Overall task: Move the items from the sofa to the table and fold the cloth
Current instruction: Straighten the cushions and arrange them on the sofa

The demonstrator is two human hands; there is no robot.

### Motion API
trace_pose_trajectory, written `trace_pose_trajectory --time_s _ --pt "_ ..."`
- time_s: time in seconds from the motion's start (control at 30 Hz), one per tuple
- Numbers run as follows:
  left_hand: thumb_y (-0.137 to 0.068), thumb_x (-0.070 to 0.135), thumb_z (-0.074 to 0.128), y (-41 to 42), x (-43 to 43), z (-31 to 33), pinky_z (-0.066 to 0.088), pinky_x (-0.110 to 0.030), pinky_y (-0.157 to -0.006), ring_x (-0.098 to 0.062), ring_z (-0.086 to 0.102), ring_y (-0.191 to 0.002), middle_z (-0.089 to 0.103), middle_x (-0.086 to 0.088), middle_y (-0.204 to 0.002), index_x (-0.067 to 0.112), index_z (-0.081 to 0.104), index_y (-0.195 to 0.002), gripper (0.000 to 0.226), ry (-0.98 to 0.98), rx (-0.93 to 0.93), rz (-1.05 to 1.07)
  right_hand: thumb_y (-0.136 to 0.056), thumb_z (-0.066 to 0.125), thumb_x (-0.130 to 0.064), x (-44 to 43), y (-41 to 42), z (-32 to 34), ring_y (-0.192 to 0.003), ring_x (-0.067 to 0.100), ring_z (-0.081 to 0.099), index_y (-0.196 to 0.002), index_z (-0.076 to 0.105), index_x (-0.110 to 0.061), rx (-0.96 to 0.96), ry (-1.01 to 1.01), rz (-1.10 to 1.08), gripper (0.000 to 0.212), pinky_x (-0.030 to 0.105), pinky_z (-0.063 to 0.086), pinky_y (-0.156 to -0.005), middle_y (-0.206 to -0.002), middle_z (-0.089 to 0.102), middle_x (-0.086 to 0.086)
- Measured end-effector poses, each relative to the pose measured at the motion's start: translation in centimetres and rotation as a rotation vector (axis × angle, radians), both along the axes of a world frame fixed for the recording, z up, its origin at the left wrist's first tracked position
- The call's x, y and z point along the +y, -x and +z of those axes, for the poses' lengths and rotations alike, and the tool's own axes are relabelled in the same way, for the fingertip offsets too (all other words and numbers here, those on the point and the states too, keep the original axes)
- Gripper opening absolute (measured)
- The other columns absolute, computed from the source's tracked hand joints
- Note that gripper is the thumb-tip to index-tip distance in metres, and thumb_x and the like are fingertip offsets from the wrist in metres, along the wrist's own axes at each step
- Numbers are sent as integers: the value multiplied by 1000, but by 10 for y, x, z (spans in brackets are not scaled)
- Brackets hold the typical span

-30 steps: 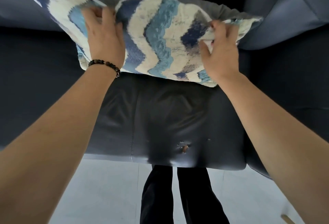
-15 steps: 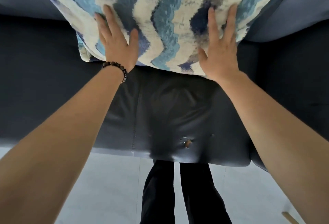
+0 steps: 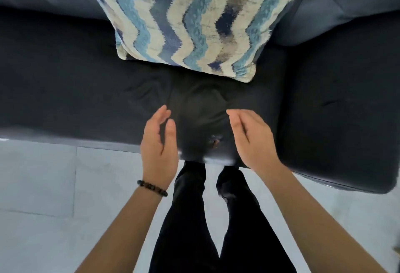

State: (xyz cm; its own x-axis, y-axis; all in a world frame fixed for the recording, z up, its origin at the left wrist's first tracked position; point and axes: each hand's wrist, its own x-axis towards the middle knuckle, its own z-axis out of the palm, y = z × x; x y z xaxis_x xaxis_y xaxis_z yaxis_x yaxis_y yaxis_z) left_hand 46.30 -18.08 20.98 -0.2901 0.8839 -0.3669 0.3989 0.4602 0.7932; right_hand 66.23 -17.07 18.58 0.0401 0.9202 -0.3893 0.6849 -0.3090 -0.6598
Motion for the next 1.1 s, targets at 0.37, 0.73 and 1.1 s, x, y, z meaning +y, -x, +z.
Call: trace_pose_trajectory --time_s 0.37,0.73,1.1 --pt "-94 21 52 -8 -185 263 49 -27 -96 -5 58 -110 63 9 -117 23 50 -128 34 -168 163 321 -96 58 -32 -111 -43 248 -113 0 57 -133 56 -25 223 -125 43 38 30 50 -96 -122 59 -14" --pt "-91 19 59 66 -311 321 45 -29 -94 -7 58 -111 61 11 -119 30 47 -130 42 -354 198 634 -90 66 -29 -157 28 326 -116 2 55 -140 42 -26 343 -377 251 56 27 49 -92 -128 53 -19" --pt "-92 15 58 225 -473 305 46 -12 -80 6 56 -107 60 10 -119 31 45 -127 40 -385 107 870 -90 64 -33 -279 223 317 -119 -1 50 -140 41 -36 248 -368 623 55 27 50 -94 -129 45 -23"
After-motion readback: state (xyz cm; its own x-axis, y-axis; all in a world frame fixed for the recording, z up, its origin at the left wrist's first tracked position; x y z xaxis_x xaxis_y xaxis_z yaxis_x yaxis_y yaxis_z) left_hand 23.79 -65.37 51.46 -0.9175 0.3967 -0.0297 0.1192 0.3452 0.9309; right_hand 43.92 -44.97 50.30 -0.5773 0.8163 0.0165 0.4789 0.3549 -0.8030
